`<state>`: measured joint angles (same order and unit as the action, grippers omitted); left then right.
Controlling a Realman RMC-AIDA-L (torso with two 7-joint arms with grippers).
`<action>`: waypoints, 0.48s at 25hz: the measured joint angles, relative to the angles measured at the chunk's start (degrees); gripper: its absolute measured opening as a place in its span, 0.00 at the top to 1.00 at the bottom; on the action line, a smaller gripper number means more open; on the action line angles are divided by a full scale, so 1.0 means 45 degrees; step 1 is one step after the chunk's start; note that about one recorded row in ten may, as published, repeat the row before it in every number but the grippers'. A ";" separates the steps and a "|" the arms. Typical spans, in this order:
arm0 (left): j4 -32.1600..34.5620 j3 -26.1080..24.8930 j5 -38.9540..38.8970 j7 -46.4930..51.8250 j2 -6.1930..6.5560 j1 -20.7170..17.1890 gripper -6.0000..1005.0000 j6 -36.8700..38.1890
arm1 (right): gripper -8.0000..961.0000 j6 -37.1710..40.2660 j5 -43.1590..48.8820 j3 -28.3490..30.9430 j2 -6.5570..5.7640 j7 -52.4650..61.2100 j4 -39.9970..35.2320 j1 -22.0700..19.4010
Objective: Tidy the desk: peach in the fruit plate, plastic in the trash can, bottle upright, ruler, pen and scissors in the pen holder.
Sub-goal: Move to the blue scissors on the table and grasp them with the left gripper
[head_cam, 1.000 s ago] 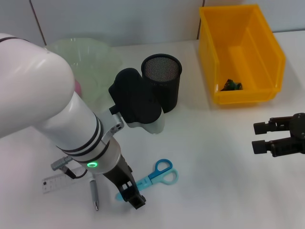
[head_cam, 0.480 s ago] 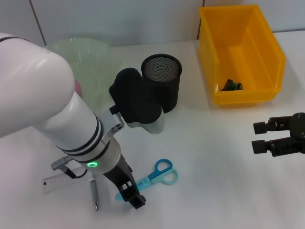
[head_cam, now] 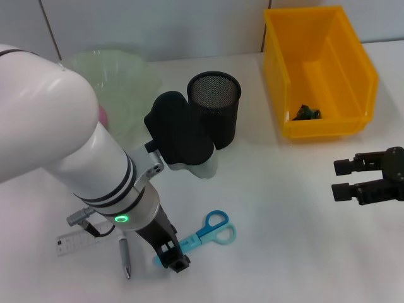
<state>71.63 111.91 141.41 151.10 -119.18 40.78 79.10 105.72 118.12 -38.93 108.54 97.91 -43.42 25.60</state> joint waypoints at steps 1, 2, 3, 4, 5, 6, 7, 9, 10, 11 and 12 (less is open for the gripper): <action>0.0000 0.0007 0.0000 -0.0012 0.0000 -0.0001 0.37 0.0000 | 0.15 0.0000 0.0000 0.0000 0.0000 0.0009 -0.0002 0.0004; 0.0000 0.0013 0.0000 -0.0016 0.0000 -0.0001 0.39 0.0000 | 0.15 0.0000 0.0000 0.0000 0.0001 0.0015 -0.0002 0.0009; 0.0000 0.0025 0.0000 -0.0021 0.0000 -0.0001 0.41 0.0000 | 0.15 0.0000 0.0000 -0.0001 0.0000 0.0018 -0.0006 0.0013; 0.0000 0.0036 0.0000 -0.0025 -0.0001 -0.0001 0.43 0.0000 | 0.15 0.0000 0.0000 0.0000 0.0000 0.0019 -0.0009 0.0016; 0.0000 0.0069 0.0000 -0.0034 0.0000 -0.0001 0.43 0.0000 | 0.15 0.0000 0.0000 0.0000 0.0000 0.0023 -0.0012 0.0016; 0.0000 0.0075 0.0000 -0.0035 0.0000 -0.0002 0.43 -0.0001 | 0.15 0.0000 0.0000 -0.0001 0.0000 0.0027 -0.0015 0.0015; 0.0000 0.0083 0.0000 -0.0037 0.0000 -0.0002 0.43 -0.0001 | 0.15 0.0000 0.0000 0.0000 0.0000 0.0032 -0.0017 0.0016; 0.0000 0.0085 0.0000 -0.0039 0.0000 -0.0001 0.43 -0.0001 | 0.15 0.0001 0.0000 0.0000 0.0000 0.0042 -0.0020 0.0015; 0.0000 0.0088 0.0000 -0.0040 0.0000 -0.0001 0.43 -0.0001 | 0.15 0.0000 0.0000 0.0000 0.0000 0.0044 -0.0020 0.0016; 0.0001 0.0091 0.0004 -0.0042 0.0000 -0.0002 0.43 -0.0001 | 0.15 0.0000 0.0000 0.0000 0.0000 0.0046 -0.0021 0.0019; 0.0000 0.0092 0.0007 -0.0043 0.0000 -0.0001 0.43 0.0000 | 0.15 0.0000 0.0000 0.0000 0.0000 0.0048 -0.0020 0.0025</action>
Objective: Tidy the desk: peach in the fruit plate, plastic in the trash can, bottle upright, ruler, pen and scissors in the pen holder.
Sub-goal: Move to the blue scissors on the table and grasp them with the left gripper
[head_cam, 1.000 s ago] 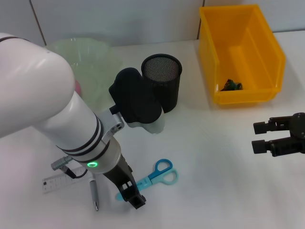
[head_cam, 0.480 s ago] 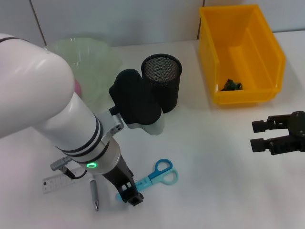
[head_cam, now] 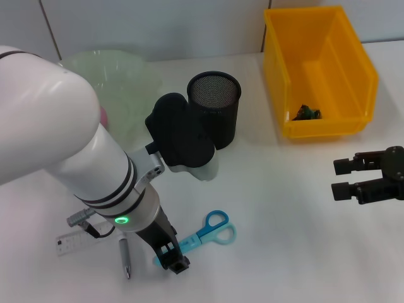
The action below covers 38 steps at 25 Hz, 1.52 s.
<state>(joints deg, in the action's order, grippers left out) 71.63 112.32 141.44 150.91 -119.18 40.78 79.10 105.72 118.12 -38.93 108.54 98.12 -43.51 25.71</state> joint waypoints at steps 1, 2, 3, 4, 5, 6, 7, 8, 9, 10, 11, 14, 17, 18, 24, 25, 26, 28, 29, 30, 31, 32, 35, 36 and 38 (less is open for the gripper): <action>0.0000 0.0000 0.0000 0.0000 0.0000 0.0000 0.43 0.0000 | 0.15 0.0001 0.0000 0.0000 0.0000 0.0001 0.0000 0.0002; 0.0000 0.0005 0.0021 0.0000 0.0000 0.0000 0.43 0.0007 | 0.15 0.0000 -0.0003 0.0000 0.0000 0.0002 0.0000 0.0002; 0.0000 0.0005 0.0021 0.0000 0.0000 0.0000 0.43 0.0007 | 0.15 0.0000 -0.0004 0.0000 0.0000 0.0002 0.0000 0.0004; 0.0000 0.0031 0.0039 -0.0001 -0.0001 0.0007 0.43 0.0024 | 0.15 0.0000 -0.0006 0.0003 0.0000 0.0003 0.0000 0.0006; 0.0001 0.0082 0.0048 -0.0001 -0.0001 0.0012 0.43 0.0032 | 0.15 -0.0002 -0.0009 0.0008 0.0000 0.0004 0.0000 0.0007; 0.0001 0.0082 0.0048 -0.0001 -0.0001 0.0012 0.43 0.0032 | 0.15 -0.0003 -0.0015 0.0011 0.0000 0.0006 -0.0001 0.0007; 0.0001 0.0082 0.0048 -0.0001 -0.0001 0.0012 0.43 0.0032 | 0.15 -0.0007 -0.0021 0.0012 0.0000 0.0006 -0.0001 0.0008; 0.0000 0.0156 0.0052 -0.0001 -0.0001 0.0016 0.43 0.0044 | 0.15 -0.0012 -0.0026 0.0015 0.0000 0.0007 0.0000 0.0009; 0.0006 0.0170 0.0055 -0.0001 0.0000 0.0018 0.43 0.0057 | 0.15 -0.0013 -0.0030 0.0016 0.0000 0.0008 0.0000 0.0009; 0.0012 0.0174 0.0059 0.0000 0.0000 0.0019 0.44 0.0062 | 0.15 -0.0015 -0.0032 0.0017 0.0000 0.0009 -0.0001 0.0009; 0.0026 0.0178 0.0062 0.0002 -0.0001 0.0020 0.44 0.0069 | 0.15 -0.0018 -0.0032 0.0019 0.0000 0.0009 -0.0001 0.0009; 0.0076 0.0178 0.0113 0.0042 0.0000 0.0026 0.45 0.0134 | 0.15 -0.0021 -0.0032 0.0020 0.0000 0.0010 0.0000 0.0013; 0.0107 0.0180 0.0151 0.0070 0.0000 0.0042 0.47 0.0213 | 0.15 -0.0021 -0.0031 0.0020 0.0000 0.0010 -0.0001 0.0022; 0.0113 0.0190 0.0151 0.0071 0.0000 0.0047 0.47 0.0230 | 0.15 -0.0022 -0.0032 0.0020 0.0000 0.0010 0.0001 0.0024; 0.0070 0.0223 0.0158 0.0076 0.0000 0.0074 0.52 0.0274 | 0.15 -0.0019 -0.0032 0.0019 0.0000 0.0010 0.0001 0.0071; 0.0070 0.0223 0.0158 0.0076 0.0000 0.0074 0.53 0.0274 | 0.15 -0.0019 -0.0032 0.0019 0.0000 0.0010 0.0001 0.0071; 0.0059 0.0234 0.0164 0.0079 0.0000 0.0079 0.54 0.0276 | 0.15 -0.0019 -0.0030 0.0019 0.0000 0.0011 0.0001 0.0110; 0.0040 0.0255 0.0172 0.0087 0.0000 0.0082 0.55 0.0286 | 0.15 -0.0019 -0.0025 0.0018 0.0000 0.0010 0.0000 0.0120; 0.0032 0.0266 0.0181 0.0094 0.0000 0.0082 0.55 0.0295 | 0.15 -0.0019 -0.0018 0.0018 0.0000 0.0010 0.0001 0.0136; 0.0030 0.0268 0.0202 0.0096 0.0000 0.0082 0.55 0.0295 | 0.15 -0.0018 -0.0014 0.0018 0.0000 0.0011 0.0001 0.0145; 0.0029 0.0270 0.0229 0.0097 0.0000 0.0082 0.55 0.0296 | 0.15 -0.0018 -0.0014 0.0018 0.0000 0.0011 0.0001 0.0145; 0.0028 0.0272 0.0262 0.0098 -0.0001 0.0082 0.56 0.0302 | 0.15 -0.0019 -0.0012 0.0019 0.0000 0.0012 0.0001 0.0149; 0.0032 0.0281 0.0304 0.0105 0.0000 0.0082 0.56 0.0312 | 0.15 -0.0018 -0.0008 0.0019 0.0000 0.0020 0.0001 0.0161; 0.0046 0.0290 0.0310 0.0112 -0.0001 0.0082 0.56 0.0312 | 0.15 -0.0018 -0.0008 0.0018 0.0000 0.0026 0.0000 0.0169; 0.0051 0.0292 0.0311 0.0110 0.0000 0.0082 0.56 0.0312 | 0.15 -0.0019 -0.0008 0.0019 0.0000 0.0026 0.0000 0.0168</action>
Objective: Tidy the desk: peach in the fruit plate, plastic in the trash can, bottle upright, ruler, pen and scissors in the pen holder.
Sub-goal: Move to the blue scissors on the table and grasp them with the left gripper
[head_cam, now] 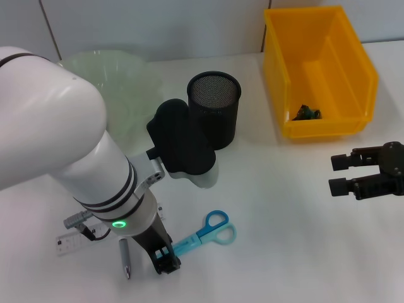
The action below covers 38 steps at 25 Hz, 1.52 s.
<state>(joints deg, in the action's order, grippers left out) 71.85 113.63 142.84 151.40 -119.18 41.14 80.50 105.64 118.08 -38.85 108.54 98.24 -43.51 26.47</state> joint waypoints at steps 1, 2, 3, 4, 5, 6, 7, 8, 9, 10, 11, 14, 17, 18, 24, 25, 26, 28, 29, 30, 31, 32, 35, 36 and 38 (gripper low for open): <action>0.0001 0.0001 0.0000 -0.0017 0.0000 -0.0002 0.56 0.0000 | 0.15 0.0000 0.0000 0.0000 0.0000 0.0009 0.0000 0.0000; -0.0002 0.0001 -0.0001 -0.0039 0.0000 -0.0003 0.56 0.0000 | 0.15 0.0000 0.0000 0.0000 0.0000 0.0014 0.0000 0.0000; -0.0002 0.0001 -0.0001 -0.0039 0.0000 -0.0003 0.56 0.0000 | 0.15 0.0001 -0.0003 0.0000 0.0000 0.0019 0.0000 0.0000; -0.0003 0.0002 0.0000 -0.0042 0.0000 -0.0003 0.56 -0.0001 | 0.15 0.0000 -0.0012 0.0000 0.0000 0.0026 0.0000 0.0000; -0.0003 0.0002 0.0000 -0.0042 0.0000 -0.0003 0.59 -0.0001 | 0.15 0.0000 -0.0012 0.0000 0.0000 0.0026 0.0000 0.0000; -0.0007 0.0001 -0.0001 -0.0056 0.0000 -0.0003 0.61 -0.0001 | 0.15 0.0000 -0.0024 -0.0001 0.0000 0.0045 0.0000 -0.0001; -0.0007 0.0001 -0.0001 -0.0056 0.0000 -0.0003 0.63 -0.0001 | 0.15 0.0000 -0.0024 -0.0001 0.0000 0.0045 0.0000 -0.0001; -0.0010 0.0001 -0.0002 -0.0064 0.0000 -0.0003 0.65 -0.0001 | 0.15 0.0000 -0.0029 0.0000 0.0000 0.0076 0.0000 0.0004; -0.0015 0.0001 -0.0003 -0.0070 0.0000 -0.0003 0.67 -0.0002 | 0.15 0.0000 -0.0029 0.0000 0.0000 0.0076 0.0000 0.0004; -0.0020 0.0001 -0.0003 -0.0074 0.0000 -0.0003 0.69 -0.0001 | 0.15 0.0000 -0.0030 0.0000 0.0000 0.0093 0.0000 0.0015; -0.0026 0.0002 -0.0005 -0.0076 0.0000 -0.0001 0.71 0.0003 | 0.15 0.0000 -0.0033 0.0000 -0.0001 0.0114 0.0000 0.0042; -0.0028 0.0002 -0.0005 -0.0082 0.0000 0.0001 0.71 0.0012 | 0.15 0.0000 -0.0035 0.0000 0.0000 0.0124 0.0000 0.0072; -0.0027 0.0002 0.0019 -0.0099 0.0000 -0.0002 0.73 0.0016 | 0.15 0.0001 -0.0050 0.0000 -0.0010 0.0135 0.0010 0.0111; -0.0019 0.0002 0.0020 -0.0109 0.0000 -0.0011 0.73 0.0018 | 0.15 0.0001 -0.0055 0.0000 -0.0016 0.0135 0.0013 0.0121; 0.0030 0.0002 0.0031 -0.0191 0.0000 -0.0030 0.76 0.0044 | 0.15 -0.0003 -0.0064 0.0014 -0.0020 0.0140 0.0021 0.0132; 0.0046 0.0001 0.0030 -0.0200 0.0000 -0.0034 0.77 0.0059 | 0.15 -0.0006 -0.0067 0.0016 -0.0020 0.0140 0.0025 0.0133; 0.0078 -0.0057 0.0004 -0.0214 0.0000 -0.0045 0.78 0.0091 | 0.15 -0.0023 -0.0070 0.0019 -0.0020 0.0140 0.0036 0.0133; 0.0089 -0.0102 -0.0016 -0.0223 0.0000 -0.0048 0.80 0.0104 | 0.15 -0.0027 -0.0070 0.0020 -0.0020 0.0140 0.0040 0.0134; 0.0107 -0.0153 -0.0047 -0.0236 0.0000 -0.0051 0.81 0.0123 | 0.15 -0.0031 -0.0070 0.0020 -0.0020 0.0140 0.0040 0.0133; 0.0140 -0.0209 -0.0079 -0.0252 0.0000 -0.0051 0.81 0.0149 | 0.15 -0.0034 -0.0071 0.0021 -0.0020 0.0140 0.0045 0.0134; 0.0206 -0.0252 -0.0103 -0.0286 -0.0001 -0.0058 0.81 0.0202 | 0.15 -0.0036 -0.0070 0.0021 -0.0020 0.0140 0.0054 0.0134; 0.0281 -0.0306 -0.0151 -0.0335 0.0000 -0.0073 0.81 0.0266 | 0.15 -0.0036 -0.0070 0.0021 -0.0020 0.0140 0.0054 0.0134; 0.0429 -0.0520 -0.0348 -0.0461 0.0000 -0.0103 0.81 0.0391 | 0.15 -0.0058 -0.0070 0.0020 -0.0020 0.0140 0.0070 0.0133; 0.0429 -0.0520 -0.0348 -0.0461 0.0000 -0.0103 0.81 0.0391 | 0.15 -0.0069 -0.0070 0.0020 -0.0020 0.0140 0.0078 0.0133; 0.0444 -0.0632 -0.0403 -0.0507 0.0000 -0.0108 0.81 0.0427 | 0.15 -0.0074 -0.0070 0.0020 -0.0020 0.0140 0.0079 0.0133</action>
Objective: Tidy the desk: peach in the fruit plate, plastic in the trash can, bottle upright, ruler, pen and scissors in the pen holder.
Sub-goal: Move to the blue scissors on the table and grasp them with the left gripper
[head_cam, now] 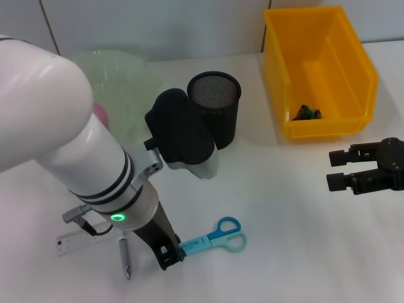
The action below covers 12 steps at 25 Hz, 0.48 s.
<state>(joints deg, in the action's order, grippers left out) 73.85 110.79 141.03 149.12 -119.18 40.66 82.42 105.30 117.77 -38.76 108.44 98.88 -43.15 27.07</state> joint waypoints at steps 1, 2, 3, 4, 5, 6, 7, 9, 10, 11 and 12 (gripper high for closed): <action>0.0018 -0.0144 -0.0058 -0.0056 0.0000 -0.0001 0.81 0.0041 | 0.15 -0.0003 0.0002 0.0000 0.0001 -0.0001 0.0000 -0.0001; 0.0024 -0.0160 -0.0062 -0.0071 0.0000 -0.0001 0.81 0.0056 | 0.15 -0.0004 0.0005 0.0000 0.0000 0.0000 0.0000 -0.0004; 0.0024 -0.0160 -0.0062 -0.0071 0.0000 -0.0001 0.81 0.0056 | 0.15 -0.0005 0.0004 0.0000 0.0000 0.0000 0.0000 -0.0014; 0.0024 -0.0160 -0.0062 -0.0071 0.0000 -0.0001 0.81 0.0056 | 0.15 -0.0005 0.0004 0.0000 0.0000 0.0000 0.0000 -0.0014; 0.0026 -0.0162 -0.0064 -0.0105 -0.0001 -0.0001 0.81 0.0064 | 0.15 -0.0005 0.0004 0.0000 0.0001 0.0000 0.0000 -0.0015; 0.0026 -0.0162 -0.0064 -0.0105 -0.0001 -0.0001 0.81 0.0064 | 0.15 -0.0005 0.0005 -0.0001 0.0001 0.0000 0.0001 -0.0016; -0.0012 -0.0153 -0.0067 -0.0195 -0.0001 -0.0001 0.81 0.0065 | 0.15 -0.0006 0.0004 0.0000 0.0001 0.0000 0.0000 -0.0017; -0.0034 -0.0154 -0.0070 -0.0224 0.0000 0.0001 0.81 0.0065 | 0.15 -0.0005 0.0004 -0.0001 0.0001 0.0000 0.0001 -0.0019; -0.0041 -0.0164 -0.0073 -0.0229 -0.0001 0.0004 0.81 0.0064 | 0.15 -0.0006 0.0004 -0.0001 0.0001 0.0000 0.0001 -0.0020; -0.0056 -0.0160 -0.0072 -0.0231 0.0000 0.0005 0.81 0.0064 | 0.15 -0.0006 0.0005 -0.0001 0.0001 0.0000 0.0000 -0.0020; -0.0076 -0.0140 -0.0064 -0.0234 0.0000 0.0006 0.81 0.0056 | 0.15 -0.0006 0.0004 -0.0001 0.0001 0.0000 0.0000 -0.0020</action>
<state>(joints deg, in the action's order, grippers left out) 73.51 110.16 140.74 148.06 -119.18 40.69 82.67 105.28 117.79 -38.76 108.45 98.88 -43.15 26.98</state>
